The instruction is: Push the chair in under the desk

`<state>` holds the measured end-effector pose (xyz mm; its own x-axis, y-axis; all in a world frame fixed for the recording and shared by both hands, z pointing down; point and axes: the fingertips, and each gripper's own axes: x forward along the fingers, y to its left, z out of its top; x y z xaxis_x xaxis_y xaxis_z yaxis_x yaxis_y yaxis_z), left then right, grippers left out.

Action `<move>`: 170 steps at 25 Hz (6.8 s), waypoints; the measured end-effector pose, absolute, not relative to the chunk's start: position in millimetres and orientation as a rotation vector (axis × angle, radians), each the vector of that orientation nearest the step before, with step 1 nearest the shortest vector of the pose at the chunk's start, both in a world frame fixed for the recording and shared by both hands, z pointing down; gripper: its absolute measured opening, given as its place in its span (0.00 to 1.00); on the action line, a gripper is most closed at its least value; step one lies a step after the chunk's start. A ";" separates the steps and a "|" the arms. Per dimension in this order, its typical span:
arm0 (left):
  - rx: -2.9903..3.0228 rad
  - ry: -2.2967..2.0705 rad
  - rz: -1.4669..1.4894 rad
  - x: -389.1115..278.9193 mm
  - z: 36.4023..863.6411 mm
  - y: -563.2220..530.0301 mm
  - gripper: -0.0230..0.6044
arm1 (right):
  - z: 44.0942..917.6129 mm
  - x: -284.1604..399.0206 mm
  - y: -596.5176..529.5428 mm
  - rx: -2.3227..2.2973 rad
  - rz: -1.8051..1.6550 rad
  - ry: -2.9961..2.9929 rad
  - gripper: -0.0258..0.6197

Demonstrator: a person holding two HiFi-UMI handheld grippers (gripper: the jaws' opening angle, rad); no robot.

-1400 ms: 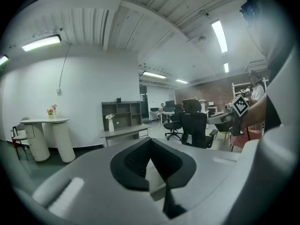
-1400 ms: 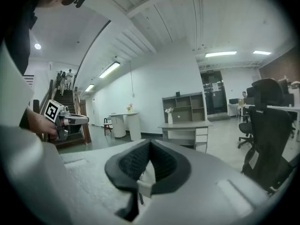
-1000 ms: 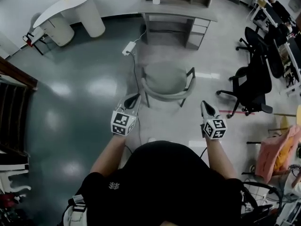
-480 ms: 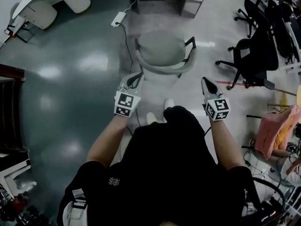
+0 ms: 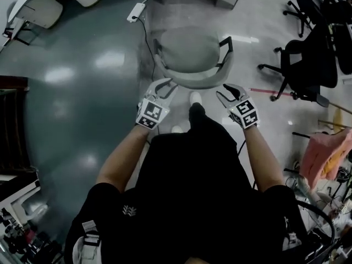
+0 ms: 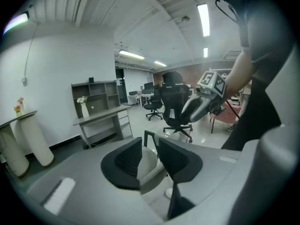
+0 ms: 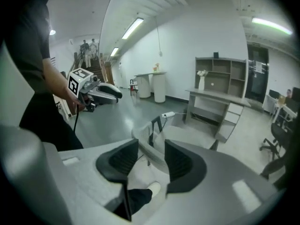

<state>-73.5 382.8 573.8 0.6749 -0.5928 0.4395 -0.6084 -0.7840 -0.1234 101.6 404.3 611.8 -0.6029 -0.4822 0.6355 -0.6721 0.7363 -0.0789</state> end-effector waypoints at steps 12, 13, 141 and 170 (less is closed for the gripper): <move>2.766 -0.556 1.234 -23.6 699.0 416.2 0.48 | 713.1 93.4 427.1 0.390 0.212 -2.132 0.49; 2.759 -0.536 1.250 -20.3 704.7 417.9 0.49 | 718.6 94.2 429.1 0.362 0.186 -2.112 0.49; 2.314 -0.302 1.717 -26.3 751.1 -166.5 0.41 | 749.9 80.5 -156.2 0.128 0.105 -1.974 0.37; 2.375 -0.188 1.691 -34.8 755.8 -243.0 0.42 | 755.8 70.2 -232.3 0.114 0.121 -1.958 0.38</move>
<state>-34.8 -243.0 755.8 0.3298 0.0229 0.9438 -0.2300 -0.9676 0.1039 70.2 -232.3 755.8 -0.3790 -0.0233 0.9251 -0.1372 0.9900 -0.0313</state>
